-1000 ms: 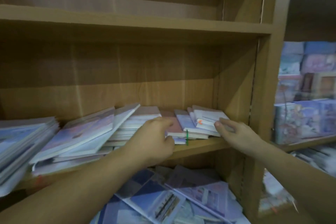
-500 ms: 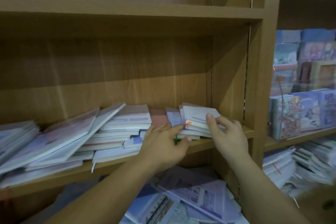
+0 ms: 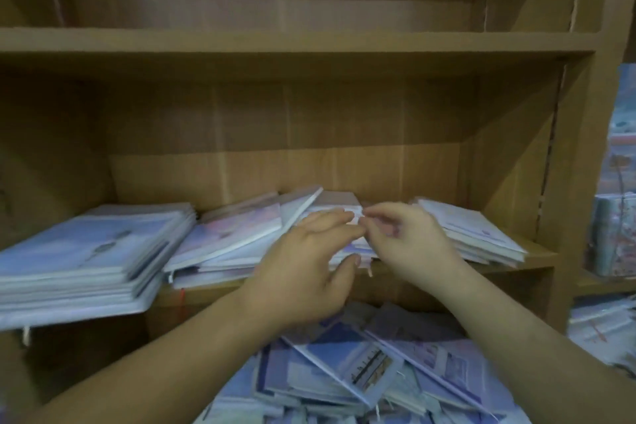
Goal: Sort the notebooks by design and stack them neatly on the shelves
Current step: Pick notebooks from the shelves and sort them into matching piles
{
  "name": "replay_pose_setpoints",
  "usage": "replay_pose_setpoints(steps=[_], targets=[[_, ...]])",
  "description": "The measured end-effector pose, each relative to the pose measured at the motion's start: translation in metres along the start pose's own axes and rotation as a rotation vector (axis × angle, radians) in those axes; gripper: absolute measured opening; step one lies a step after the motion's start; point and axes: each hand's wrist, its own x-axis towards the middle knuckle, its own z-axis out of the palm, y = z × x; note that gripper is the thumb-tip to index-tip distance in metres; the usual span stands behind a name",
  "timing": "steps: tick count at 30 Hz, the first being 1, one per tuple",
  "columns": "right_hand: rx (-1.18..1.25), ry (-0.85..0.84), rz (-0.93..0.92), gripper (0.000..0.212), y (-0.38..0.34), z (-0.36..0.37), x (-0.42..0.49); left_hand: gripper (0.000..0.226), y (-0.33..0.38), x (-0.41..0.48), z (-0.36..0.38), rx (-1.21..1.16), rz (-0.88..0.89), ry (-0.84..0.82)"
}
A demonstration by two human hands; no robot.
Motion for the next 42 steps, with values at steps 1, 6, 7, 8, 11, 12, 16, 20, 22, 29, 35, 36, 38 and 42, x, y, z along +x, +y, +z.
replay_pose_setpoints(steps=[1, 6, 7, 8, 11, 12, 16, 20, 22, 29, 35, 36, 38, 42], targets=[[0.125, -0.041, 0.027, 0.028, -0.014, 0.014, 0.001, 0.041, -0.009, -0.012, -0.018, 0.036, 0.034, 0.059], [0.436, -0.258, 0.259, 0.040, -0.069, 0.054, 0.007, 0.068, -0.078, -0.072, -0.087, 0.331, -0.272, -0.028], [0.472, -0.285, 0.321, 0.049, -0.075, 0.060, 0.009, 0.073, -0.091, -0.081, -0.090, 0.337, -0.378, -0.101], [0.509, -0.294, 0.380, 0.057, -0.080, 0.067, 0.011, 0.075, -0.100, -0.086, -0.090, 0.312, -0.466, -0.178], [0.596, -0.293, 0.484, 0.066, -0.089, 0.087, 0.013, 0.062, -0.115, -0.088, -0.079, 0.285, -0.538, -0.283], [0.602, -0.283, 0.494, 0.067, -0.088, 0.091, 0.013, 0.058, -0.119, -0.085, -0.075, 0.303, -0.518, -0.286], [0.598, -0.259, 0.505, 0.069, -0.087, 0.095, 0.014, 0.075, -0.122, -0.081, -0.066, 0.467, -0.394, -0.460], [0.610, -0.236, 0.498, 0.096, -0.090, 0.100, 0.015, 0.050, -0.120, -0.067, -0.062, 0.600, -0.370, -0.423], [0.642, -0.223, 0.506, 0.093, -0.093, 0.101, 0.016, 0.045, -0.116, -0.066, -0.062, 0.720, -0.236, -0.359], [0.621, -0.220, 0.491, 0.043, -0.084, 0.090, 0.022, 0.043, -0.085, -0.109, -0.057, 0.540, 0.020, -0.167], [0.515, -0.119, 0.403, 0.041, -0.068, 0.103, -0.004, 0.050, -0.102, -0.117, -0.076, 0.452, -0.487, -0.162], [0.511, -0.113, 0.397, 0.046, -0.067, 0.104, -0.005, 0.051, -0.103, -0.120, -0.072, 0.481, -0.567, -0.217], [0.501, -0.130, 0.395, 0.051, -0.065, 0.105, -0.007, 0.057, -0.102, -0.124, -0.063, 0.329, -0.694, -0.209], [0.507, -0.174, 0.418, 0.061, -0.055, 0.105, -0.011, 0.058, -0.099, -0.131, -0.047, -0.163, -0.827, 0.065]])
